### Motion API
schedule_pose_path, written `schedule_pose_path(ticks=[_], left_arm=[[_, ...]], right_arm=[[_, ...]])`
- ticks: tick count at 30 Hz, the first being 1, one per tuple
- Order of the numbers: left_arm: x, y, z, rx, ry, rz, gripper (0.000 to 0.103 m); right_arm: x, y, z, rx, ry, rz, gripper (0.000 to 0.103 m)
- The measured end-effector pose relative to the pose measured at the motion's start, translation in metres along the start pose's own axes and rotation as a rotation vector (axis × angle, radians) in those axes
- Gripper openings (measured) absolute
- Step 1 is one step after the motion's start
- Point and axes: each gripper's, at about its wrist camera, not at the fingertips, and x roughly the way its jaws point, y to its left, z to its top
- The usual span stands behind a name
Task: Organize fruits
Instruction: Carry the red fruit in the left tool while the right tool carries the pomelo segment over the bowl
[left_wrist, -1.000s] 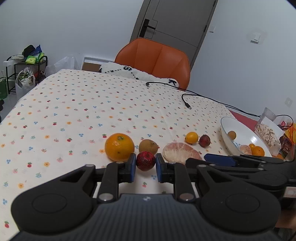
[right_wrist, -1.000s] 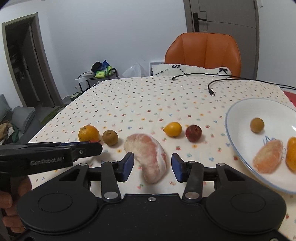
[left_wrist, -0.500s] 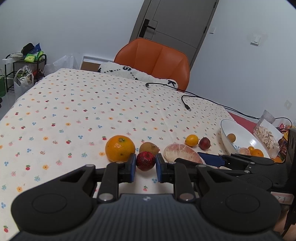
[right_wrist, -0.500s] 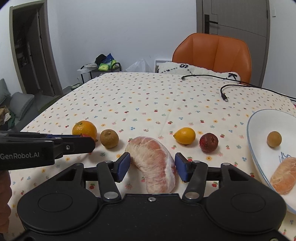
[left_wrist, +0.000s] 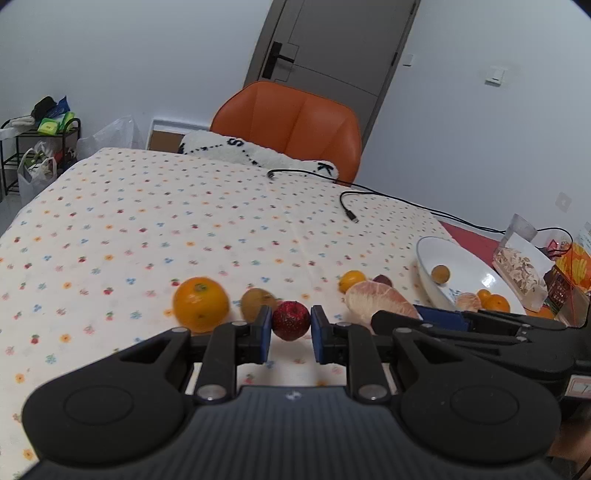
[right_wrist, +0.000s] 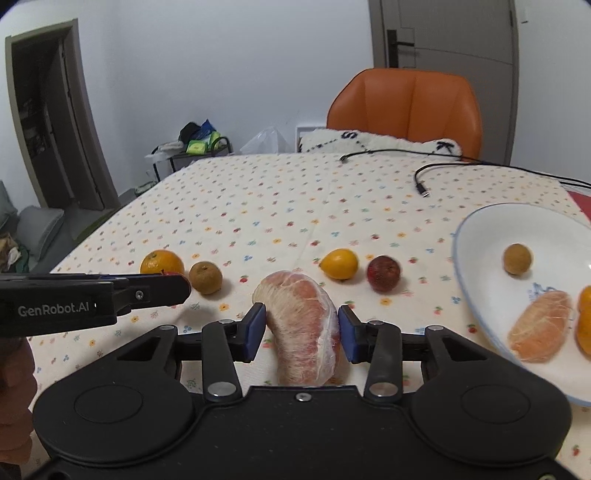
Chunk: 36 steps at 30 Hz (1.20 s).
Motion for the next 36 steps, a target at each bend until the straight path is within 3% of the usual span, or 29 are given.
schedule_pose_path(ticks=[19,36], left_arm=[[0.011,-0.067,0.026,0.099,-0.042,-0.088,0.021],[0.042,-0.116,0.033,0.171,-0.021,-0.112,0.021]], right_arm=[[-0.055,-0.050,0.011,0.081,-0.118,-0.094,0.040],[-0.073,-0.116,0.008,0.158,-0.151,-0.181,0.040]])
